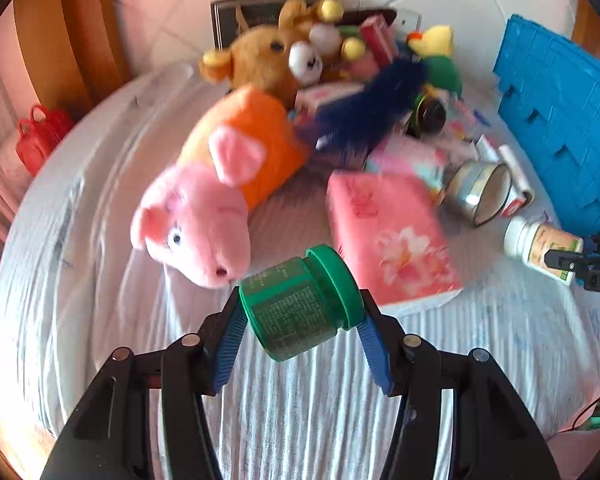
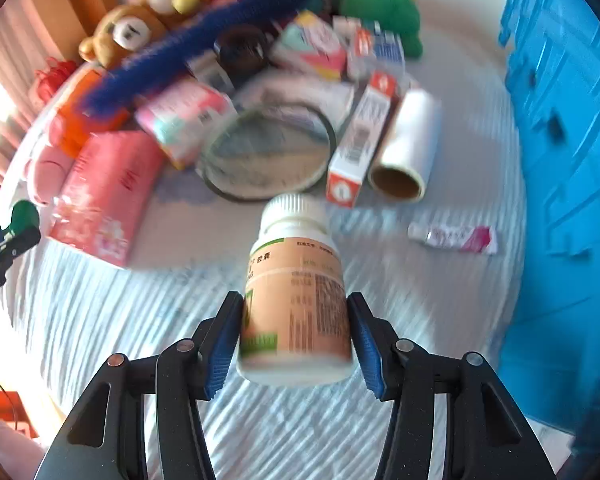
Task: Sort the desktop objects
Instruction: 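Grasp the green jar with the left tool while the right tool grasps the white pill bottle, then carry the green jar and pill bottle into the crate and release both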
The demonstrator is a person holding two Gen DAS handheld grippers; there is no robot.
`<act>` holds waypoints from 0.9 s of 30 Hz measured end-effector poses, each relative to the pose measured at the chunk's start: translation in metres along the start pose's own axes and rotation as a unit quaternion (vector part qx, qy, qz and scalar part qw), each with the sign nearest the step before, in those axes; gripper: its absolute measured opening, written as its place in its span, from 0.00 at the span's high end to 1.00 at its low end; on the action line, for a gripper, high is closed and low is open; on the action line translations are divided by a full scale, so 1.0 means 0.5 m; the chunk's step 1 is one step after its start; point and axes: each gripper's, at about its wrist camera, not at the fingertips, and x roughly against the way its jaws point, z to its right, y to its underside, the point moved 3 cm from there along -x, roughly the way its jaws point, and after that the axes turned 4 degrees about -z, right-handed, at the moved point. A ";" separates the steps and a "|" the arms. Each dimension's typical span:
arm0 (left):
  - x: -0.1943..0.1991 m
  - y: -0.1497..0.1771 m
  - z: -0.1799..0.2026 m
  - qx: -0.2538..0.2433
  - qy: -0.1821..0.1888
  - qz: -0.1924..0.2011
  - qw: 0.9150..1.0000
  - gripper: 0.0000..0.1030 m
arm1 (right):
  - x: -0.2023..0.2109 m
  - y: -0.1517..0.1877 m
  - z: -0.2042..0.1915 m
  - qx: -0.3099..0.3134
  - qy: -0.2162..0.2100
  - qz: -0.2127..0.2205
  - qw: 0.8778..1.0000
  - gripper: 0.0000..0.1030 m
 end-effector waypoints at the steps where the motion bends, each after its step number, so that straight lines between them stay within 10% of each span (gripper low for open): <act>1: 0.018 -0.006 0.004 -0.001 0.000 0.013 1.000 0.49 | 0.016 -0.001 -0.004 0.004 0.000 0.011 1.000 0.49; 16: 0.185 -0.108 0.196 -0.076 0.055 0.129 0.987 0.49 | 0.232 -0.022 -0.036 0.019 -0.008 0.157 0.987 0.49; 27: 0.320 -0.197 0.370 -0.112 0.100 0.215 0.965 0.49 | 0.543 -0.008 0.021 0.004 0.039 0.347 0.937 0.49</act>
